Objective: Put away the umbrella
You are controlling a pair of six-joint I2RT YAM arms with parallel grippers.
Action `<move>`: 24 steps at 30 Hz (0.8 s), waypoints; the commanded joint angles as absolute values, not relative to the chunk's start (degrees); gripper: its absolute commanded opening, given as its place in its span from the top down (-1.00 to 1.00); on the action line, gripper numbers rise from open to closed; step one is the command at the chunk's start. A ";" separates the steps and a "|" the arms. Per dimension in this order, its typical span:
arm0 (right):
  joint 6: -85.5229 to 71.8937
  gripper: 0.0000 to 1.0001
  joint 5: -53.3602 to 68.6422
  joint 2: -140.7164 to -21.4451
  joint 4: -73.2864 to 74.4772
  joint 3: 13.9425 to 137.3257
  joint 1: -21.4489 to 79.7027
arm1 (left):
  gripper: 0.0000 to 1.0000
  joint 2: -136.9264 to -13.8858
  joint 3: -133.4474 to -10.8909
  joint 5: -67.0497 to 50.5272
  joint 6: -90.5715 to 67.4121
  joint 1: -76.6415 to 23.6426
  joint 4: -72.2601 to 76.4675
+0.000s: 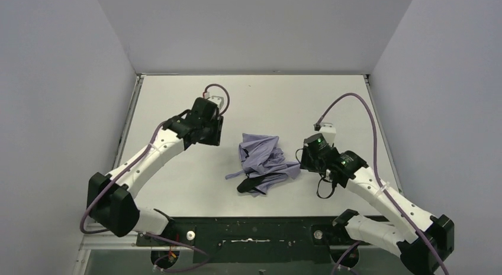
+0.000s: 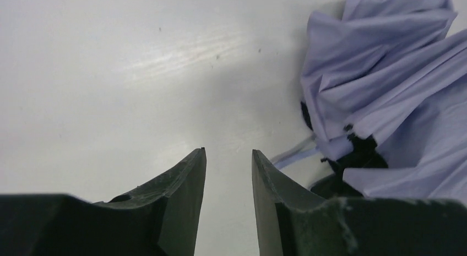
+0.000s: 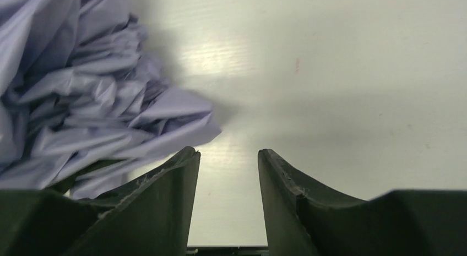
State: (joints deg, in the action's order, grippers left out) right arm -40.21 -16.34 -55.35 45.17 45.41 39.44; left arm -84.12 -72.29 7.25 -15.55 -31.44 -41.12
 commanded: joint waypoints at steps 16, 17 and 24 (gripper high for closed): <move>-27.42 0.21 7.95 -79.54 27.58 47.67 19.46 | 0.47 -92.28 -55.70 3.27 -28.80 -42.28 -22.58; -28.02 0.21 9.11 -79.61 26.33 46.72 19.51 | 0.47 -93.09 -55.76 2.78 -28.82 -42.46 -21.83; -31.84 0.21 18.40 -81.61 16.62 42.78 19.66 | 0.47 -97.39 -59.00 -1.56 -27.59 -43.66 -18.08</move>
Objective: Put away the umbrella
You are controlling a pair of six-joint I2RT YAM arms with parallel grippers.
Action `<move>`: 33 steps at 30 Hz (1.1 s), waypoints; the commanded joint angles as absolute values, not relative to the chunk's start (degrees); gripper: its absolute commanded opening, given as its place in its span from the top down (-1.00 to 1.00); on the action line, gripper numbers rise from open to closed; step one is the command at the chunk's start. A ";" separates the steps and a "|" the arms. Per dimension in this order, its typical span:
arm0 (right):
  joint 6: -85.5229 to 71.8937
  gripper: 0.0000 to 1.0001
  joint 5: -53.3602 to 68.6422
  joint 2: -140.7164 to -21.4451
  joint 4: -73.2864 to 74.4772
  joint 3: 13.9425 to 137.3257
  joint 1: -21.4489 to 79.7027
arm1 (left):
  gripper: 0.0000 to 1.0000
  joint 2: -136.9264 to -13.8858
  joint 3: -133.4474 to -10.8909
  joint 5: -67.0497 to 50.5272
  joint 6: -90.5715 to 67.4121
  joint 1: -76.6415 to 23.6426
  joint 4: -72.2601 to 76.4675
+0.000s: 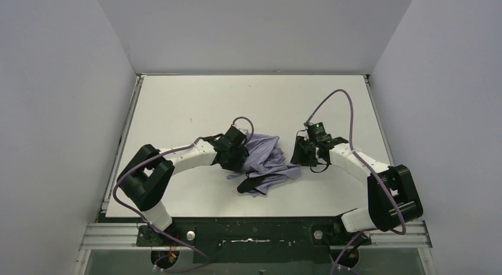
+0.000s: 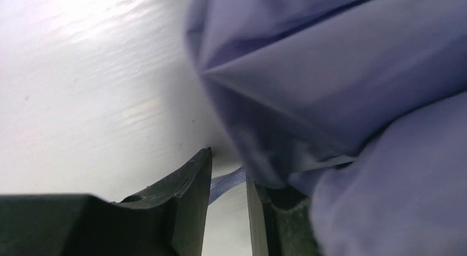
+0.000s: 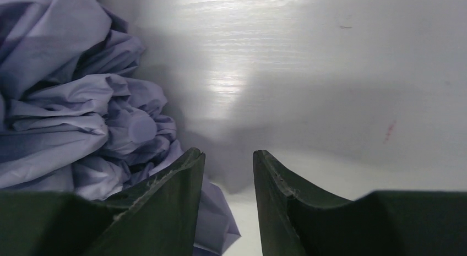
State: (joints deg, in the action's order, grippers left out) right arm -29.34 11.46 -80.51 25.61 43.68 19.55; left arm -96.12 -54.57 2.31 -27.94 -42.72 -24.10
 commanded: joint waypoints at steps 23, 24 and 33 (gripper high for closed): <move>-27.79 -0.23 2.57 -59.82 35.24 43.80 17.83 | 0.07 -77.28 -48.61 -3.14 -23.54 -42.62 -22.11; -27.82 -0.23 3.34 -57.93 35.86 43.26 17.83 | 0.04 -75.52 -47.28 -3.57 -24.17 -44.11 -20.95; -31.79 -0.20 15.64 -45.87 34.25 35.73 18.05 | -0.43 -74.50 -44.69 7.04 -20.95 -57.31 -15.70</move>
